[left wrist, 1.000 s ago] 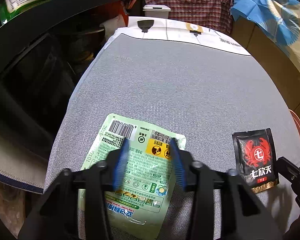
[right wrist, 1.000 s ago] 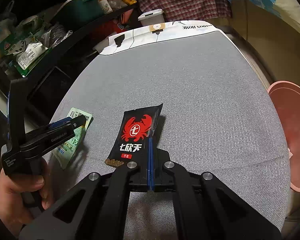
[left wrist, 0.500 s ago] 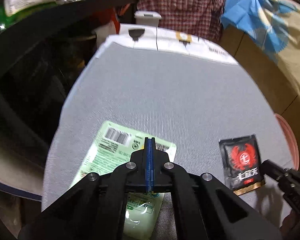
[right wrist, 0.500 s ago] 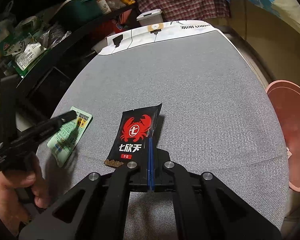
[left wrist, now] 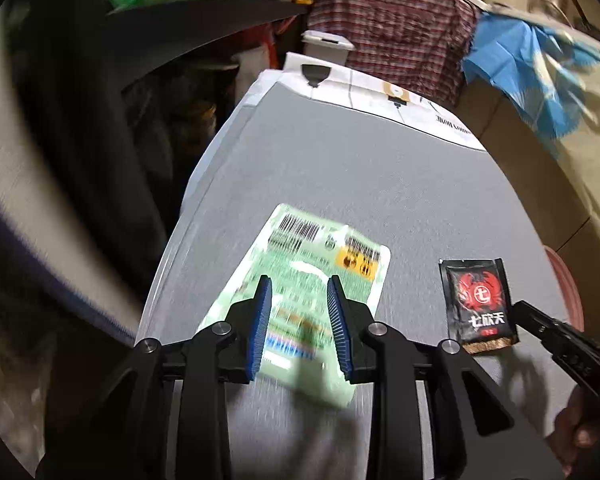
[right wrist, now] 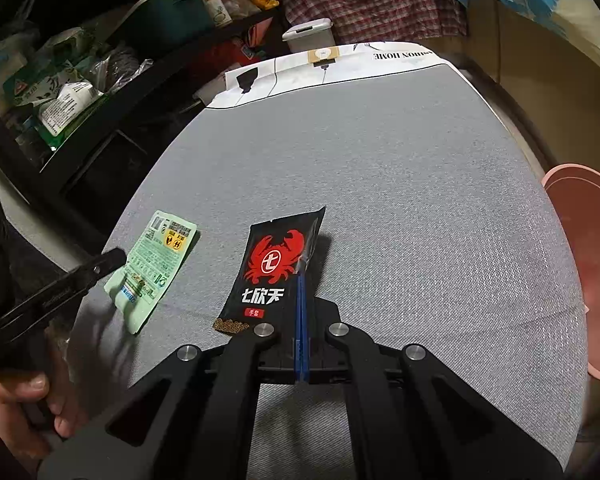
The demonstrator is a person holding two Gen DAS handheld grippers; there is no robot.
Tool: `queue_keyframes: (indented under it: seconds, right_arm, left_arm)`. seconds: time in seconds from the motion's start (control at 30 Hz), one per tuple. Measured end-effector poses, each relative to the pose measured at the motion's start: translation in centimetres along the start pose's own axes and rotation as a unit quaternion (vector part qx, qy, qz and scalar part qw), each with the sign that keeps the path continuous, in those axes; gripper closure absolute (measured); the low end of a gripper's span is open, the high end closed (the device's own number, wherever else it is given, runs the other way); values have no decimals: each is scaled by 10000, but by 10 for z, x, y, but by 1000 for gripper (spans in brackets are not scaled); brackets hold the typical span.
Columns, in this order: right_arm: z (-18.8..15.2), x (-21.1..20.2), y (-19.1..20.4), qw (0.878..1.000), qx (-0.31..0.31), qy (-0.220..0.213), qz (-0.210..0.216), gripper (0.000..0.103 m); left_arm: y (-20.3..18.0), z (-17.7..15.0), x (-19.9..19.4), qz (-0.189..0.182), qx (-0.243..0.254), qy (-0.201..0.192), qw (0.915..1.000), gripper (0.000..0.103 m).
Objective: Collect trash
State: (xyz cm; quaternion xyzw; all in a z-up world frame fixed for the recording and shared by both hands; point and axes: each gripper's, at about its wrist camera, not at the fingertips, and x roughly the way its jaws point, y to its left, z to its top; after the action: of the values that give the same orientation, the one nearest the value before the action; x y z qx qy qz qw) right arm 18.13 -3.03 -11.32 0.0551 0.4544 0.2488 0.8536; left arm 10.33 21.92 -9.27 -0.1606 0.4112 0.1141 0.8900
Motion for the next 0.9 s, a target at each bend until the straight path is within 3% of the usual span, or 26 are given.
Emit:
queue_keyframes:
  seconds: [0.2,0.5,0.87,0.9]
  right_arm:
    - [-1,-3,2,10000,15,-6,13,103]
    - [-1,-3,5,10000,-6,11,36,103]
    - [-1,1,0,10000,10,49,6,103]
    - [-1,1,-1,10000,22,52,1,103]
  left_arm:
    - [3,-20,-10,-83,-237,205,9995,58]
    - [14,-37,0,-232,-656,520,9962,58]
    - [5,-23,17,-221,-318,87,9992,59]
    - [2,-22,20,-227,-262,50,9994,64]
